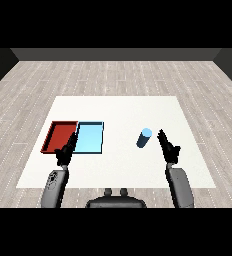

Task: Pick the blue can and put it in the blue box

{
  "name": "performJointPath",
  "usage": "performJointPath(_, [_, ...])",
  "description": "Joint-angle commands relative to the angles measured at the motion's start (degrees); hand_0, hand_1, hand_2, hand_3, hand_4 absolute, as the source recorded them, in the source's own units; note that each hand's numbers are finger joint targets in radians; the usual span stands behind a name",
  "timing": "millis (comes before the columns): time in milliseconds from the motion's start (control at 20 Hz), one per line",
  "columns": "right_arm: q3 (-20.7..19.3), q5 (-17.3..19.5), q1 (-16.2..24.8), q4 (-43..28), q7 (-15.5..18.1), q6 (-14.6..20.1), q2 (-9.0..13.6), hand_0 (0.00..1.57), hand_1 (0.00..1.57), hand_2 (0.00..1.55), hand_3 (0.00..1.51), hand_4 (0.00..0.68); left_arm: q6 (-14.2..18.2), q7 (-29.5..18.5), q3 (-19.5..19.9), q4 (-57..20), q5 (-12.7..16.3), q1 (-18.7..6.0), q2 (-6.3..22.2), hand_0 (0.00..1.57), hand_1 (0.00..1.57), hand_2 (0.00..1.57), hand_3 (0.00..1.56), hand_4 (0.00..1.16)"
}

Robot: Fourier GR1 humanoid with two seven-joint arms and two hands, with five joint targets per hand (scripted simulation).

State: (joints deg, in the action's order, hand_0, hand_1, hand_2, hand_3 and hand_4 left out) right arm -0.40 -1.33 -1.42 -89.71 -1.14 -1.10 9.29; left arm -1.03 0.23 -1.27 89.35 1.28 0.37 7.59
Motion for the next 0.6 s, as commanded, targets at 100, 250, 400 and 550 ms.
performJointPath(100, [-7.39, -3.51, -6.17, 8.21, 3.31, -4.33, 3.27, 0.0, 0.0, 0.0, 0.0, 0.0, -0.01, -0.42, 0.28, -0.38, -1.14, -0.18, -1.27, 0.0, 0.0, 0.0, 0.0, 0.0])
performJointPath(250, [-11.57, -6.23, -11.23, 17.0, 6.04, -8.31, 7.04, 0.0, 0.0, 0.0, 0.0, 0.0, 1.11, 2.33, -0.74, 3.23, -1.24, 0.95, -2.42, 0.0, 0.0, 0.0, 0.0, 0.0])
performJointPath(400, [-11.85, -14.97, -11.58, 9.16, 13.16, -13.42, 2.97, 0.0, 0.0, 0.0, 0.0, 0.0, -1.42, -16.07, 2.88, 6.32, 5.45, -1.92, -5.19, 0.0, 0.0, 0.0, 0.0, 0.0])
performJointPath(550, [-12.09, -14.96, -9.91, 11.69, 17.14, -16.34, 3.43, 0.0, 0.0, 0.0, 0.0, 0.0, -3.03, -22.35, 2.46, 5.49, 5.23, 1.69, -5.69, 0.0, 0.0, 0.0, 0.0, 0.0])
